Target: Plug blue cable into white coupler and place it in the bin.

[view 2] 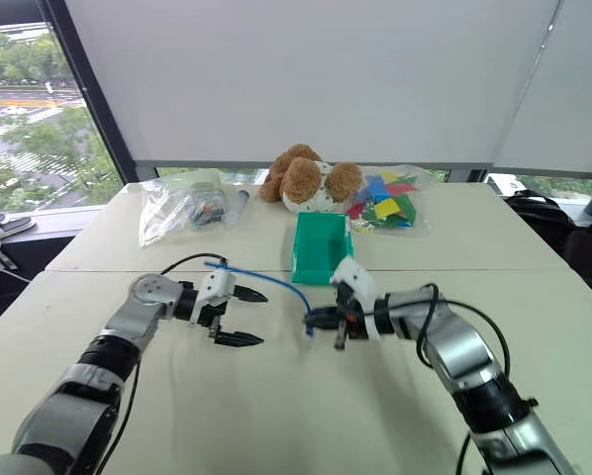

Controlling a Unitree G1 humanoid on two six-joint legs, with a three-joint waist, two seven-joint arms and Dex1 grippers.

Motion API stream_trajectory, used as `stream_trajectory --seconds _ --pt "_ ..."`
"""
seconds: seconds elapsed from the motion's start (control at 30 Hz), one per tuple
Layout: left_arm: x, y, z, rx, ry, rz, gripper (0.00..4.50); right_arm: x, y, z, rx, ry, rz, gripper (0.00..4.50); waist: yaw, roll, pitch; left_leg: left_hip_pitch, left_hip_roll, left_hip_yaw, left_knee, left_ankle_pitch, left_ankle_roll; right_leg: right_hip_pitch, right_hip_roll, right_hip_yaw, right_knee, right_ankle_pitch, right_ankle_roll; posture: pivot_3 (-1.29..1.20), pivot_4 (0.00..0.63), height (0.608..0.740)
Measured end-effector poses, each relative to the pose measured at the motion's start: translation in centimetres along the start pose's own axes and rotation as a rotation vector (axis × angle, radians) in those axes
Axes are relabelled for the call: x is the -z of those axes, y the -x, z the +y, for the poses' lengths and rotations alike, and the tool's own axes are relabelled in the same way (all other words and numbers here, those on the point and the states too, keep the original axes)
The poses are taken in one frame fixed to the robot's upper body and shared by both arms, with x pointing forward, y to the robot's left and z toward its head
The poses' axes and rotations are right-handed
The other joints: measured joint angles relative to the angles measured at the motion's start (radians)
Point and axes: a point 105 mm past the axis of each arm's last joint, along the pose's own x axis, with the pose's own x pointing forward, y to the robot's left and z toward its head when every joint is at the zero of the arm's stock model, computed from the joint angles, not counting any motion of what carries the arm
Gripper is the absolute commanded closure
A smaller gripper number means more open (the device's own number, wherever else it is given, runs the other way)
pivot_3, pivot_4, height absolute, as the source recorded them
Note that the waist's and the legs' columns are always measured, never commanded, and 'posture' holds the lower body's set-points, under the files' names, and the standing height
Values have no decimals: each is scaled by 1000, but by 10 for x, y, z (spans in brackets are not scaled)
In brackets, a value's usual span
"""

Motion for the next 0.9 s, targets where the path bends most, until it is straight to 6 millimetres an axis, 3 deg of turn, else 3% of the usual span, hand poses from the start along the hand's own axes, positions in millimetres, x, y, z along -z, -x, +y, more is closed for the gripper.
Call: stream_trajectory --seconds 0.13,0.2,0.3,0.43,0.47,0.53,0.7,0.73,0.83,0.9 --pt "-2 6 0 -60 13 -21 47 -50 7 -59 196 8 -114 4500 -1 0 0 0 0 0 -2 0 0 -1 0 0 0 0 0 0 150 740" --pt "-5 7 0 -80 9 -30 47 -60 5 -77 253 2 -130 4500 1 0 0 0 0 1 -2 0 0 -1 0 0 0 0 0 0 150 740" --pt "-12 6 2 -106 -12 -37 47 -52 -12 -94 297 -65 -99 4500 -2 0 0 0 0 2 -3 0 0 -1 0 0 0 0 0 0 150 740" --pt "-14 6 4 -136 -11 -35 47 -20 -37 -103 326 -191 -19 4500 -5 1 1 -1 0 2 -3 0 -1 -2 0 0 0 0 0 0 150 740" --pt "-14 6 5 -142 -12 -35 0 -12 -42 -104 335 -219 5 3775 -6 2 1 -1 0 2 -3 0 -1 -2 0 0 0 0 0 0 150 740" --pt "-15 6 6 -150 -7 -34 0 -4 -44 -106 357 -235 26 2967 -5 3 2 -1 0 2 -3 0 -1 -2 0 0 0 0 0 0 150 740" --pt "-20 6 6 -150 13 -51 0 -3 -42 -114 397 -226 34 359 -8 3 2 -1 0 2 -3 1 -1 -2 0 0 1 0 0 0 150 740" --pt "-22 6 6 -149 11 -55 0 -5 -41 -114 393 -219 32 48 -8 3 2 -1 0 2 -3 1 -1 -2 0 0 1 0 0 0 150 740" --pt "-25 6 5 -147 20 -69 0 -12 -36 -116 380 -189 26 48 -9 3 2 -1 0 2 -3 1 -1 -2 0 0 1 0 0 0 150 740" --pt "-26 6 3 -145 32 -73 0 -26 -20 -120 368 -121 4 48 -4 5 3 -1 -1 2 -3 1 -1 -3 0 0 1 0 0 0 150 740"
